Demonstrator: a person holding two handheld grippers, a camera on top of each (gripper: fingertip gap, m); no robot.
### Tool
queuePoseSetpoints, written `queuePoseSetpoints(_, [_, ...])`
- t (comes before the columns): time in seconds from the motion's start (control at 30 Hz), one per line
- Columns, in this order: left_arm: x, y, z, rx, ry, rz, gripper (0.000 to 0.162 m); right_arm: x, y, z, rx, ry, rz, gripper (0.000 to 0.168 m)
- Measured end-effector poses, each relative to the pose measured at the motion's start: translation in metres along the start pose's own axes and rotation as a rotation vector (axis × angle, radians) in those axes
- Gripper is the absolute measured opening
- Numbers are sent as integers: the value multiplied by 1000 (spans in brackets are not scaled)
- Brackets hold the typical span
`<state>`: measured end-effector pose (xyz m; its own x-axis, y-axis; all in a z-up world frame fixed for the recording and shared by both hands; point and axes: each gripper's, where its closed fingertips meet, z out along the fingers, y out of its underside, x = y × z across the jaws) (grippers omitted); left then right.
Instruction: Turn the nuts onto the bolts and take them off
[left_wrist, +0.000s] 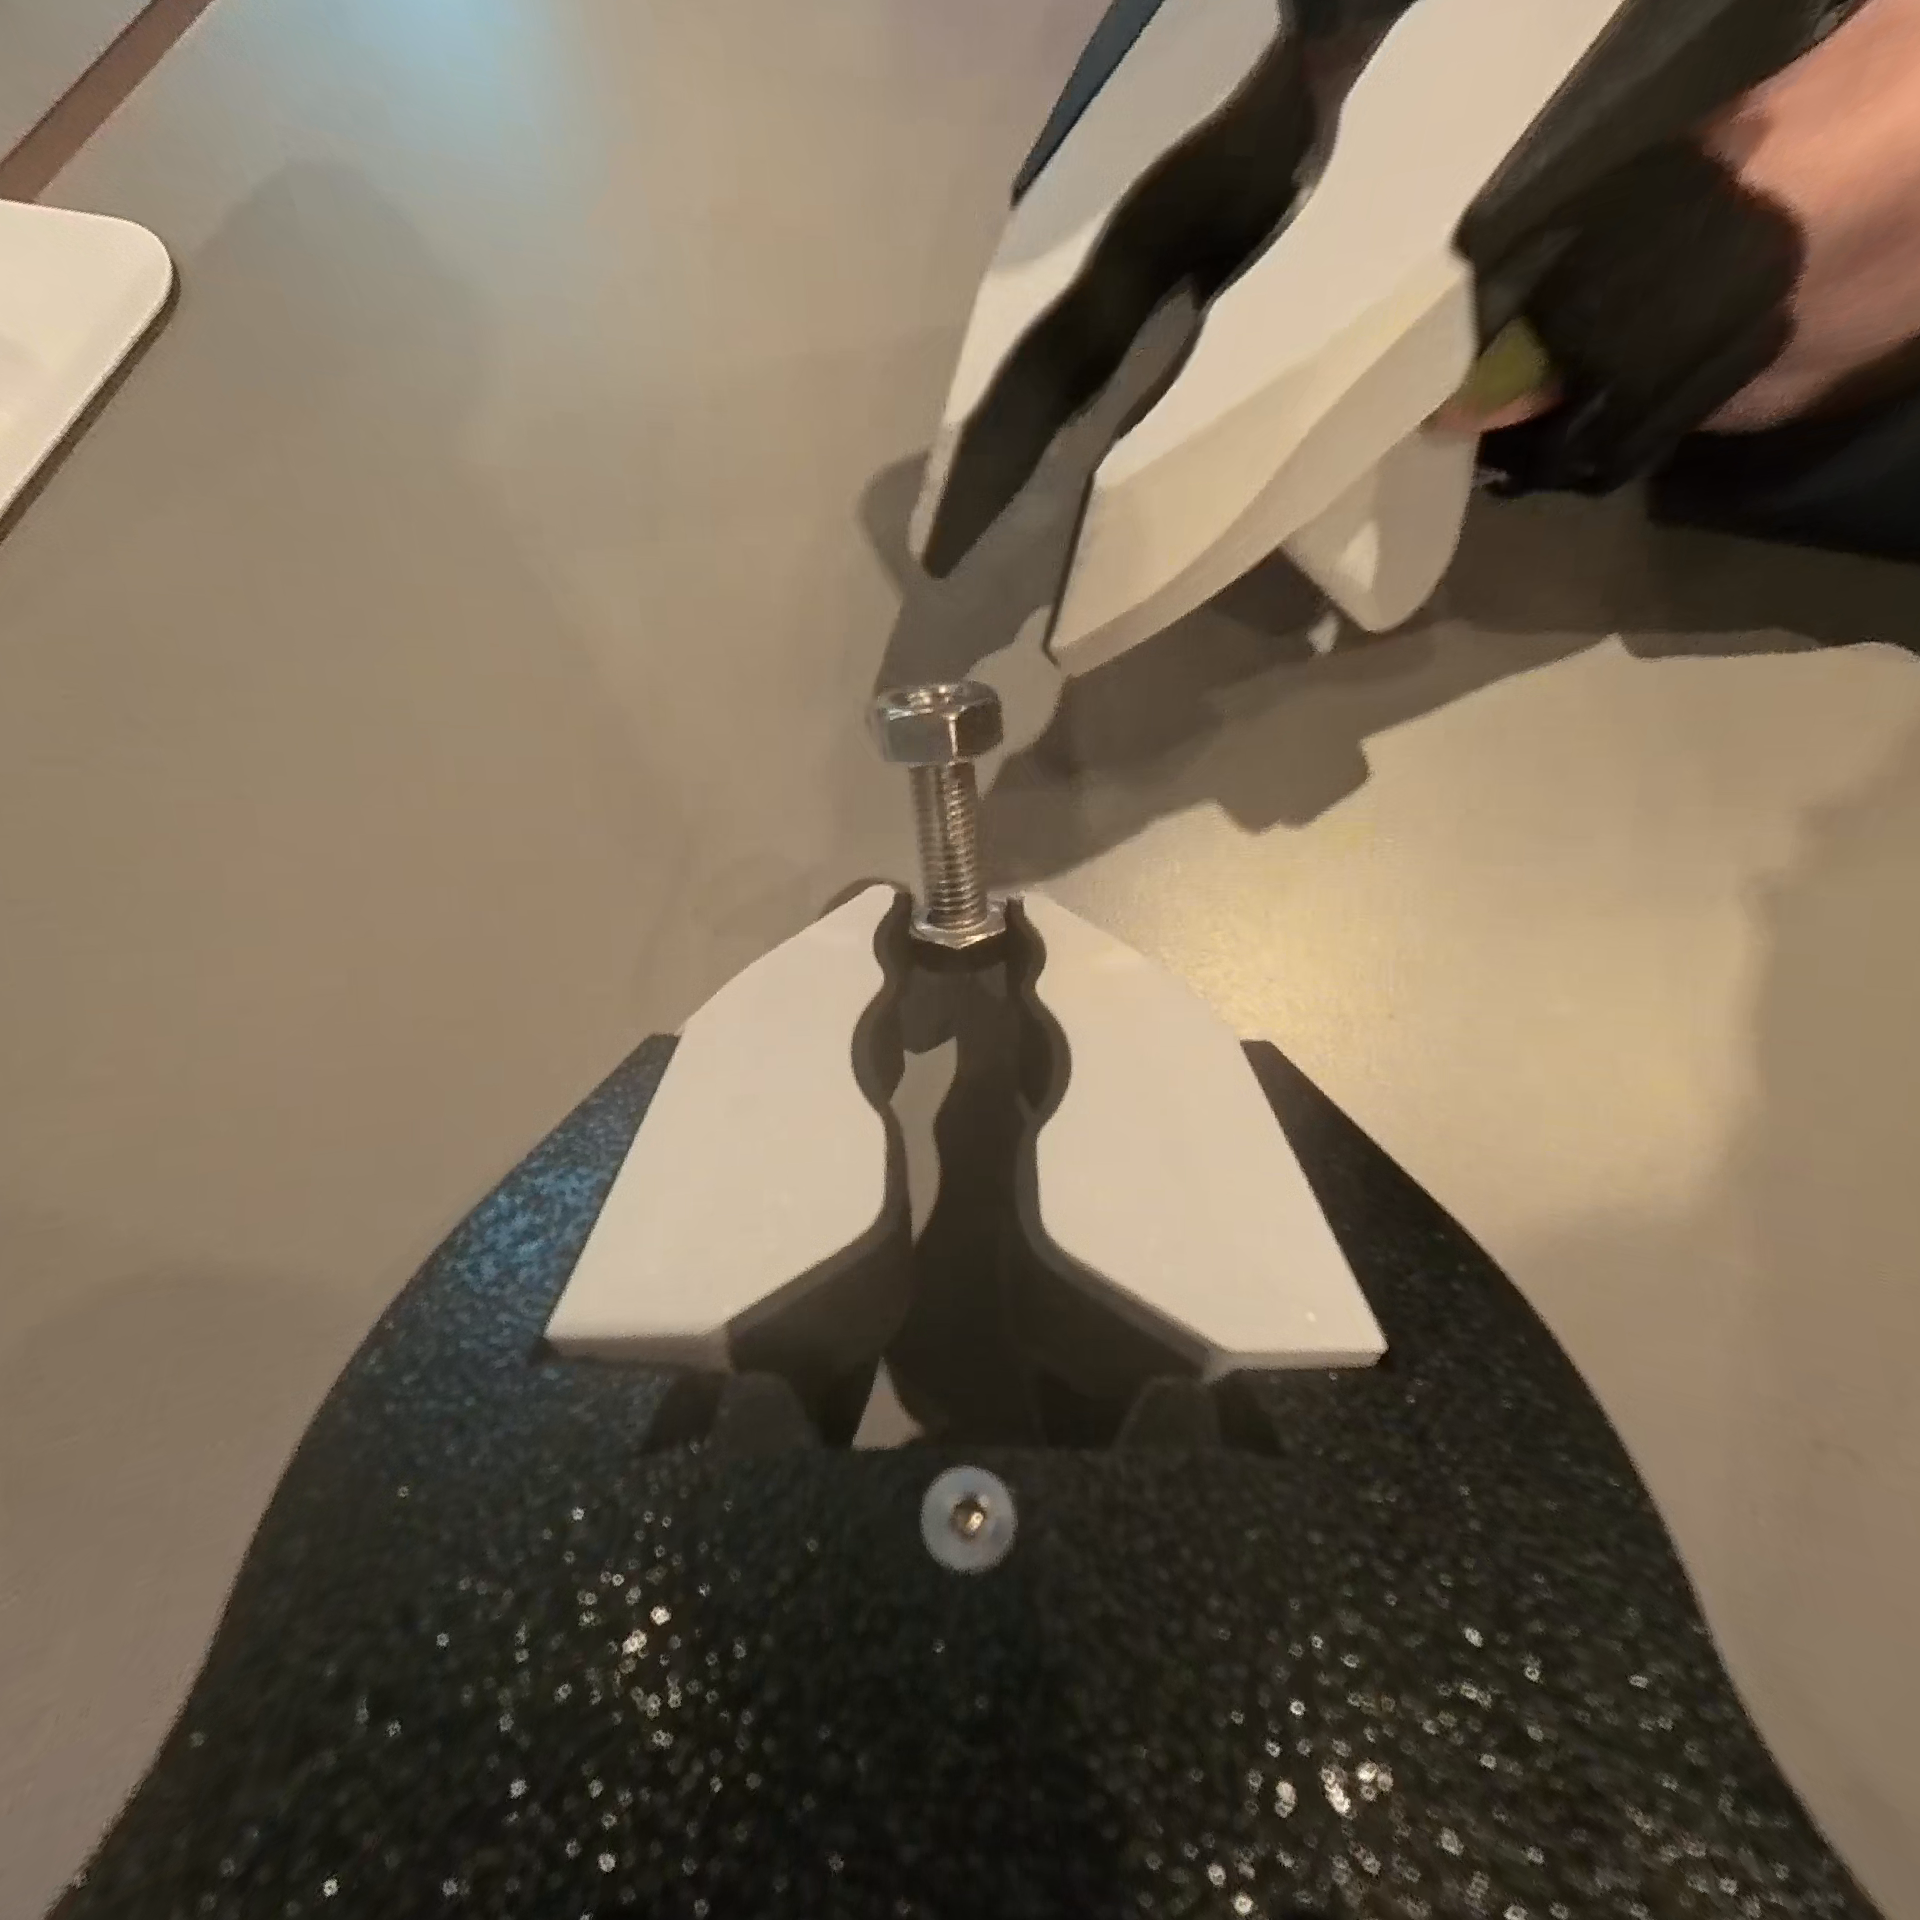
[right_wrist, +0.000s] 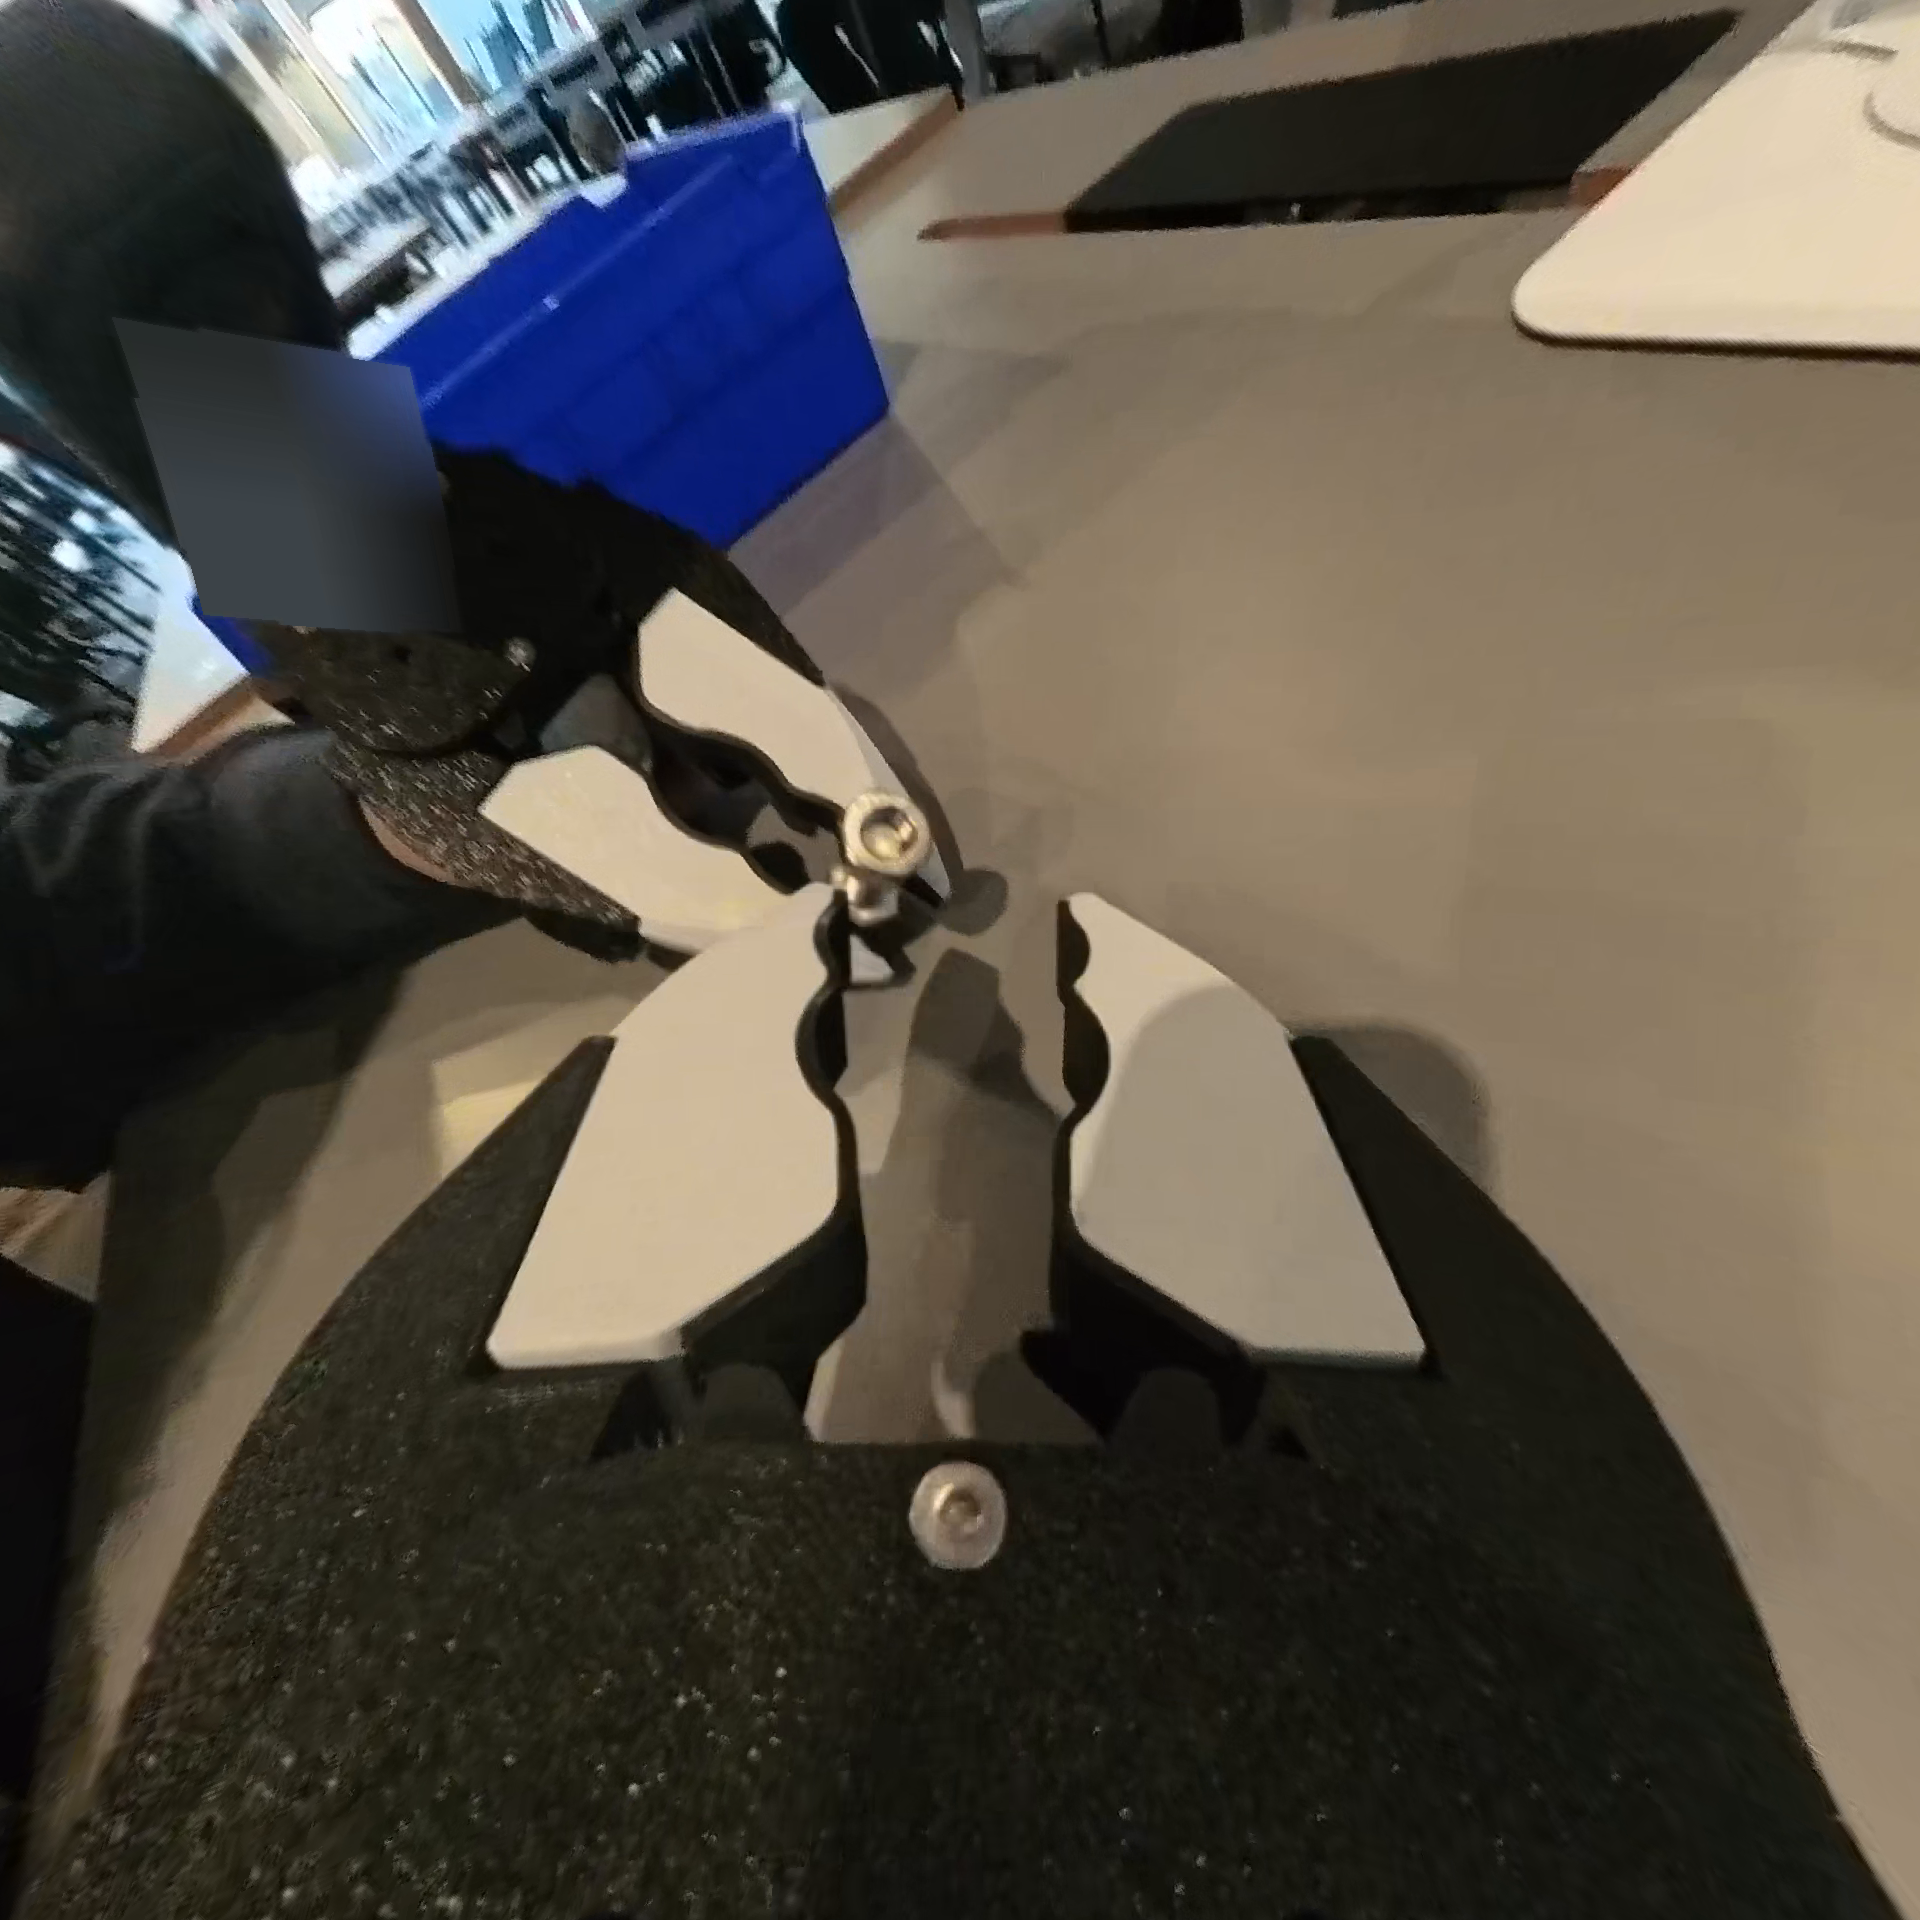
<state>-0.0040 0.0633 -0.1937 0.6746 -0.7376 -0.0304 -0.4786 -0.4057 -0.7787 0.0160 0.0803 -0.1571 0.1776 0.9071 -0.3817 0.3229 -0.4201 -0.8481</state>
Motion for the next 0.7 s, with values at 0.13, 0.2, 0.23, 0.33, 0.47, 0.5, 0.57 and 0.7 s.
queuePoseSetpoints(0.13, [0,0,0,-1,-3,6,17,-7,-2,14,-5,-10,27,40])
queuePoseSetpoints(0.2, [0,0,0,-2,-6,10,17,-8,-2,18,-10,-10,40,39])
queuePoseSetpoints(0.23, [0,0,0,-3,-7,12,17,-9,-2,20,-12,-18,49,37])
queuePoseSetpoints(0.33, [0,0,0,-3,-7,19,17,-14,-1,21,-21,-63,52,19])
queuePoseSetpoints(0.47, [3,-2,0,9,9,72,17,-19,0,17,-36,-130,-56,19])
queuePoseSetpoints(0.5, [5,-2,0,14,19,94,17,-21,0,15,-45,-156,-101,19])
queuePoseSetpoints(0.57, [8,-3,-1,17,36,119,17,-24,2,13,-66,-202,-194,19])
queuePoseSetpoints(0.7, [12,-3,-1,18,47,145,17,-27,5,9,-84,-253,-371,19])
